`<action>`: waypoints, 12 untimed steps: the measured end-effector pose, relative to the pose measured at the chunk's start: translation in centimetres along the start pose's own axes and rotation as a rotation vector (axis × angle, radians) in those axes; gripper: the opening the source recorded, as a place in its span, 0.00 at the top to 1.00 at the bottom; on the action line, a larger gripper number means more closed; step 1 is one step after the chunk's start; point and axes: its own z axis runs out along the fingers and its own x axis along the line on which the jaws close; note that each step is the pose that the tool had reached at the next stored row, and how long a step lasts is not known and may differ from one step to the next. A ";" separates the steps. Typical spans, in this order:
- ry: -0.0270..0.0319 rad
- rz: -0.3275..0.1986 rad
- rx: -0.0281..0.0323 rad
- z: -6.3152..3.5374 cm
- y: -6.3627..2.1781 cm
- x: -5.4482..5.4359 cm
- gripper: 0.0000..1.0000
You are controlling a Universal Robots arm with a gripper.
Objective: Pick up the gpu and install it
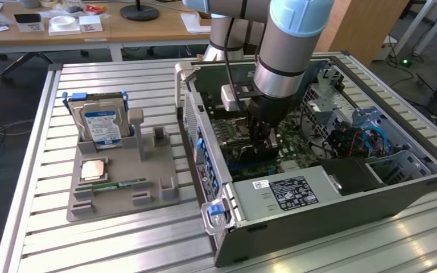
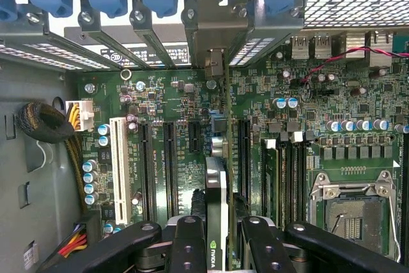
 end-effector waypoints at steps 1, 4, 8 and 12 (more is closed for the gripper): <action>0.0000 0.000 0.0000 0.00 0.00 0.0 0.73; 0.0000 0.000 0.0000 0.00 0.00 0.0 0.73; 0.0000 0.000 0.0000 0.00 0.00 0.0 0.73; -0.0001 0.000 -0.0001 0.00 0.00 0.0 0.73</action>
